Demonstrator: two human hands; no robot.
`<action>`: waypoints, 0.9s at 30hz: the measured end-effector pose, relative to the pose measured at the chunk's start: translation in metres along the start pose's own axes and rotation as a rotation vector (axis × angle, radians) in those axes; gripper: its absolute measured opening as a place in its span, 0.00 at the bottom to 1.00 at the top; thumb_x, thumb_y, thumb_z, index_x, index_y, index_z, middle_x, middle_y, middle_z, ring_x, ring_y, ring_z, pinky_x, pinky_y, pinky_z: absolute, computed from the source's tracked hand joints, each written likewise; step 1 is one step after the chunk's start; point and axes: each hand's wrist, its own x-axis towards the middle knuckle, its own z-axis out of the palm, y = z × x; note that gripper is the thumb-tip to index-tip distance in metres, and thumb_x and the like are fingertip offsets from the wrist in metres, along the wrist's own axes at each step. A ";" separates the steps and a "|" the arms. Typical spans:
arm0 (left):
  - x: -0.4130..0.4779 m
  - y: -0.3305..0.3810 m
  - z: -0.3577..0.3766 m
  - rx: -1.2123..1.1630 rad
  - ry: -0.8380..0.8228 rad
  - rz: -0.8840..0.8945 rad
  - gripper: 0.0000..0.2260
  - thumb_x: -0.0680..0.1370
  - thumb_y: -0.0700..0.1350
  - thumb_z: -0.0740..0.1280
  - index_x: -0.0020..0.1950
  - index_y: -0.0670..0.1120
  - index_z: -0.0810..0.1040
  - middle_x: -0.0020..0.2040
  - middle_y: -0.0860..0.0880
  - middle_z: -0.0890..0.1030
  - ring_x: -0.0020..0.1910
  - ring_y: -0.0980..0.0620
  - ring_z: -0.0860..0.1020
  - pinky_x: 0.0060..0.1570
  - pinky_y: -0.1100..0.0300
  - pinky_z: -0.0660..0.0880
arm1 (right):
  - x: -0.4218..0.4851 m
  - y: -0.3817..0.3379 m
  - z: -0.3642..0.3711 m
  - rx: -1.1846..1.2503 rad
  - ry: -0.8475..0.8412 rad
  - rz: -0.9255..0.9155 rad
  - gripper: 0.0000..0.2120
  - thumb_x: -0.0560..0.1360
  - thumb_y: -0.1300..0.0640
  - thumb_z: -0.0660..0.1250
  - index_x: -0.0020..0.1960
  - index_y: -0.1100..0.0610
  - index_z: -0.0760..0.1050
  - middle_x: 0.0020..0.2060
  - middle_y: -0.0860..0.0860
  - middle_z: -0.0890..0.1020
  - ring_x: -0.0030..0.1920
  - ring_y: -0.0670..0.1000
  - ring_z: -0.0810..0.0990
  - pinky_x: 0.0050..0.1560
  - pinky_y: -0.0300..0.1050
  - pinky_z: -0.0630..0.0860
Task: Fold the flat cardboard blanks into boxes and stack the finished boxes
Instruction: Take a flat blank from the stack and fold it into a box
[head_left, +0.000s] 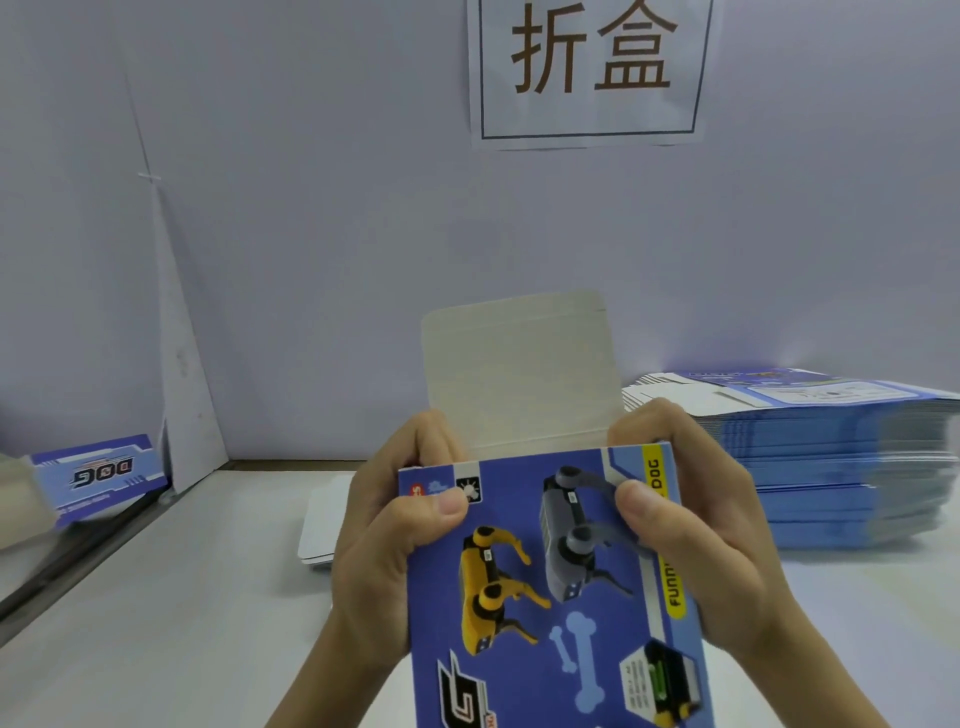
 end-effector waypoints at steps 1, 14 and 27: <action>0.001 0.000 0.001 -0.044 -0.046 0.004 0.02 0.64 0.43 0.65 0.32 0.50 0.74 0.30 0.51 0.72 0.28 0.55 0.74 0.28 0.63 0.74 | 0.000 0.000 -0.001 0.029 -0.015 -0.001 0.08 0.70 0.50 0.64 0.45 0.53 0.72 0.33 0.55 0.73 0.33 0.59 0.74 0.32 0.53 0.73; 0.007 0.019 0.010 0.809 0.098 0.482 0.12 0.75 0.47 0.63 0.58 0.56 0.68 0.65 0.52 0.74 0.63 0.48 0.75 0.56 0.62 0.75 | 0.001 0.003 0.014 -0.633 0.446 -0.458 0.13 0.76 0.43 0.67 0.47 0.52 0.70 0.60 0.63 0.60 0.56 0.52 0.74 0.58 0.35 0.69; 0.005 -0.017 0.003 0.945 -0.071 0.271 0.51 0.61 0.59 0.77 0.73 0.63 0.46 0.78 0.52 0.47 0.77 0.52 0.54 0.69 0.50 0.68 | -0.008 0.017 0.030 -0.143 0.287 -0.241 0.10 0.77 0.41 0.65 0.50 0.47 0.73 0.59 0.46 0.68 0.58 0.52 0.74 0.59 0.46 0.72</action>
